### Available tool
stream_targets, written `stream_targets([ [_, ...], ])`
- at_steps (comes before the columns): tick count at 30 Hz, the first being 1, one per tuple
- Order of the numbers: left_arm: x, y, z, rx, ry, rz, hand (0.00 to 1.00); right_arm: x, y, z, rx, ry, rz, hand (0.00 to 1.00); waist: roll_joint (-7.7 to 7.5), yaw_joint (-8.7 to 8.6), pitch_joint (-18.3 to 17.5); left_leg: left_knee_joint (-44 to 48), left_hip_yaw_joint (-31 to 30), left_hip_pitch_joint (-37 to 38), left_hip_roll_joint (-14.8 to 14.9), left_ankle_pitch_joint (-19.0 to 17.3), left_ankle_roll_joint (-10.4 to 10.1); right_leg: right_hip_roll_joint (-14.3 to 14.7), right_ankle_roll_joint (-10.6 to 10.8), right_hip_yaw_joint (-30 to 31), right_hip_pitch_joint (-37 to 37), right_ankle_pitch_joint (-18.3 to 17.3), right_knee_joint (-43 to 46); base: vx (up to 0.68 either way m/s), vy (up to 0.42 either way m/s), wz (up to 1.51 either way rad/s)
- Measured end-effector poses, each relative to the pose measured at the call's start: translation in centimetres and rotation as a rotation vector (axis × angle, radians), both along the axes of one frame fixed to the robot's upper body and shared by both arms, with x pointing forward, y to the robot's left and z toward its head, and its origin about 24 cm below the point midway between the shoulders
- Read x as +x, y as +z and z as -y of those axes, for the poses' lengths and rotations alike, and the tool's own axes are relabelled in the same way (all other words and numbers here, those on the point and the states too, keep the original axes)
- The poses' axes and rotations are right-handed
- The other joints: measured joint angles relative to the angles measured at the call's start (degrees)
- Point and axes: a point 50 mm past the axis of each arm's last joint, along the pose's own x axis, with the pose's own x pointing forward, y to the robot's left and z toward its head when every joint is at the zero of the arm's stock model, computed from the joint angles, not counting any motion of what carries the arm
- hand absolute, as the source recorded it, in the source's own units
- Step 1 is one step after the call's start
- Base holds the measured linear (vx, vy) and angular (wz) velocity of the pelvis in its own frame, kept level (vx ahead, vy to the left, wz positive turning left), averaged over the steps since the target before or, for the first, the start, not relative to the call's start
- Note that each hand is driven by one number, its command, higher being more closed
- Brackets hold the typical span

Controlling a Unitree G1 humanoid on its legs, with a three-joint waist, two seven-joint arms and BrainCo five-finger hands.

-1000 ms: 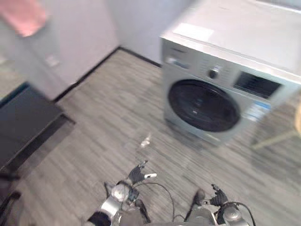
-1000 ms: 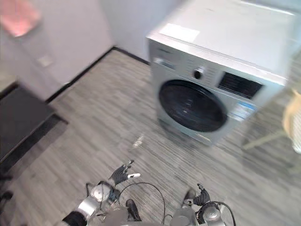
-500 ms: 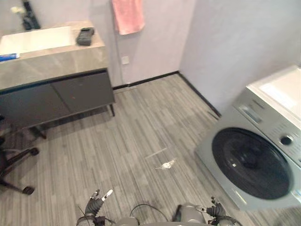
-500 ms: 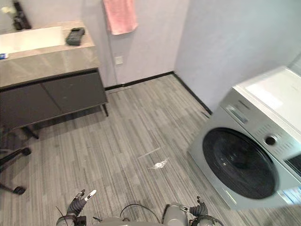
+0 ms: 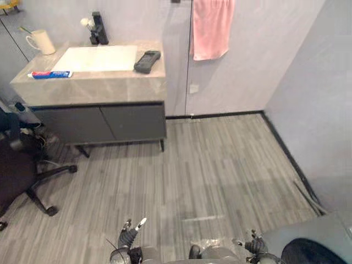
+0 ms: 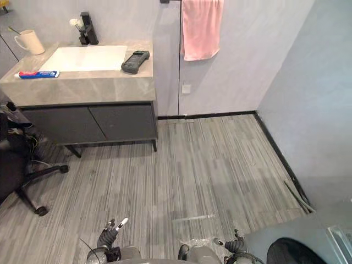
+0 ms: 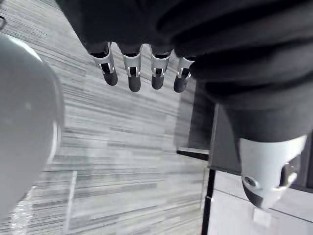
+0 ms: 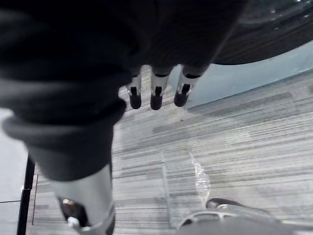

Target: Pick up the laundry basket with both hands and put the clothes into the washing machine.

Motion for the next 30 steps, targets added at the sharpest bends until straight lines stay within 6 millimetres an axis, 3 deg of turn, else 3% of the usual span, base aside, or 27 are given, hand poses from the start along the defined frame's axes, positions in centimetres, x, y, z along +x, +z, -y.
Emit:
stream_targets([
  [1, 0.5, 0.1, 0.6, -0.013, -0.006, 0.013, 0.0, 0.1, 0.0, 0.1, -0.002, -0.003, 0.002, 0.0, -0.03, 0.18, 0.1, -8.7, 3.4, -0.2, -0.3, -0.3, 0.3, -0.2, 0.3, 0.1, 1.8, 0.2, -1.7, 0.39, -0.047, 0.08],
  [3, 0.8, 0.2, 0.8, -0.018, -0.014, 0.02, 0.0, 0.7, 0.1, 0.0, -0.001, -0.003, 0.014, 0.0, -0.13, 0.41, 0.3, -16.3, 4.0, -0.5, -2.4, -0.2, 0.2, -1.0, 0.4, 0.5, 2.1, 0.2, -1.9, 0.24, 0.055, -0.11],
  [4, 0.9, 0.1, 0.9, -0.017, -0.02, 0.019, 0.0, 1.2, 0.2, -0.1, -0.001, -0.005, 0.023, 0.0, 0.13, 0.59, 0.2, -25.5, 3.0, -0.1, -5.8, 1.3, -0.5, -1.9, 1.3, 1.7, 2.2, 0.3, -2.2, 0.18, 0.125, -0.37],
  [5, 0.6, 0.0, 1.2, -0.019, -0.033, 0.008, 0.0, 1.3, 0.3, 0.2, -0.012, -0.005, 0.027, 0.0, 0.76, 0.91, -0.1, -32.8, 1.8, 0.6, -7.5, 6.4, -0.2, -1.6, 2.3, 2.6, 2.3, 0.7, -3.0, 0.21, 0.183, -0.63],
  [6, 0.2, -0.4, 1.4, -0.02, -0.046, -0.019, 0.0, 1.4, 0.2, 0.1, -0.011, -0.003, 0.025, 0.0, 1.56, 1.58, -0.2, -34.8, 0.9, 1.1, -8.2, 11.2, 2.7, -1.4, 3.3, 4.0, 3.1, 0.0, -3.5, 0.18, 0.159, -0.5],
  [7, 0.1, -0.4, 1.2, -0.014, -0.046, -0.026, 0.0, 1.4, 0.1, -0.2, -0.003, -0.003, 0.026, 0.0, 1.11, 1.36, -0.4, -35.4, 1.1, 1.8, -8.9, 11.3, 2.8, -2.0, 3.8, 4.7, 3.4, 0.0, -3.4, 0.18, 0.15, -0.33],
  [10, -0.2, -0.6, 0.6, 0.02, -0.119, -0.054, 0.0, 1.6, 0.0, -0.9, 0.016, 0.014, 0.027, 0.0, -0.72, 0.68, -0.7, -39.6, 4.0, 6.1, -12.4, 9.9, 4.6, -6.6, 7.9, 6.1, 1.8, -3.0, 2.7, 0.12, 0.147, -0.15],
  [14, -0.8, -0.9, 0.3, 0.043, -0.189, -0.087, 0.0, 2.2, 0.0, -1.9, 0.041, 0.068, 0.036, 0.0, -0.4, 0.55, -0.8, -41.3, 5.5, 8.0, -13.1, 9.4, 5.5, -10.3, 8.1, 2.8, -2.6, -4.0, 10.7, 0.05, 0.104, -0.2],
  [16, -1.1, -0.7, -1.0, 0.088, -0.215, -0.1, 0.0, 2.0, -0.2, -2.4, 0.067, 0.07, 0.026, 0.0, -0.51, 0.41, -1.4, -40.8, 4.1, 8.0, -11.4, 8.9, 4.2, -14.5, 8.3, 3.1, -3.9, -4.0, 11.9, 0.09, -0.115, 0.18],
  [21, -2.0, -0.7, -2.4, 0.122, -0.211, -0.127, 0.0, 1.8, -0.4, -2.6, 0.078, 0.072, 0.012, 0.0, -1.18, 1.16, -2.1, -36.4, 1.2, 6.0, -4.1, 7.3, -2.5, -17.9, 9.6, 7.2, -8.1, -2.3, 12.1, 0.06, -0.364, 0.06],
  [22, -2.5, -0.8, -2.7, 0.127, -0.205, -0.143, 0.0, 1.5, -0.5, -2.7, 0.084, 0.072, 0.002, 0.0, -2.14, 1.16, -2.7, -35.0, 0.2, 5.4, -2.6, 7.1, -4.7, -18.3, 8.9, 8.9, -8.3, 1.4, 10.3, 0.11, -0.554, 0.2],
  [23, -2.9, -0.8, -3.8, 0.153, -0.204, -0.164, 0.0, 1.1, -0.8, -3.0, 0.095, 0.067, -0.019, 0.0, -3.89, 0.99, -3.9, -34.7, -1.2, 4.9, -2.1, 7.4, -7.3, -17.9, 17.5, 10.9, -7.4, 1.5, 9.2, 0.12, -0.558, 0.26],
  [24, -3.0, -0.9, -3.5, 0.146, -0.201, -0.171, 0.0, 1.0, -0.9, -2.8, 0.093, 0.07, -0.027, 0.0, -3.36, 0.99, -4.2, -35.1, -2.3, 4.6, -0.8, 7.9, -8.2, -16.5, 17.1, 10.5, -6.5, -0.6, 8.6, 0.12, -0.527, 0.19],
  [25, -3.1, -1.3, -2.4, 0.111, -0.201, -0.175, 0.0, 1.0, -0.8, -2.0, 0.074, 0.075, -0.031, 0.0, -0.82, 1.25, -4.8, -36.2, -3.8, 4.9, 1.2, 8.5, -9.4, -13.9, 16.4, 9.5, -6.3, -0.9, 7.7, 0.11, -0.369, -0.01],
  [27, -3.4, -1.7, -0.4, 0.054, -0.189, -0.177, 0.0, 1.2, -0.5, 0.0, 0.027, 0.089, -0.035, 0.0, 1.87, 1.34, -5.2, -41.8, -5.1, 7.8, 2.1, 13.1, -9.2, -11.3, 15.1, 8.5, -6.0, -1.9, 8.3, 0.1, -0.301, -0.06],
  [30, -3.4, -1.7, 0.0, 0.048, -0.171, -0.17, 0.0, 0.8, -0.6, 0.9, -0.01, 0.14, -0.074, 0.0, 2.24, 1.15, -5.1, -41.8, -5.1, 8.1, 4.0, 19.9, -8.4, -9.3, 12.7, 6.7, -4.1, -3.5, 8.5, -0.02, -0.267, 0.26],
])
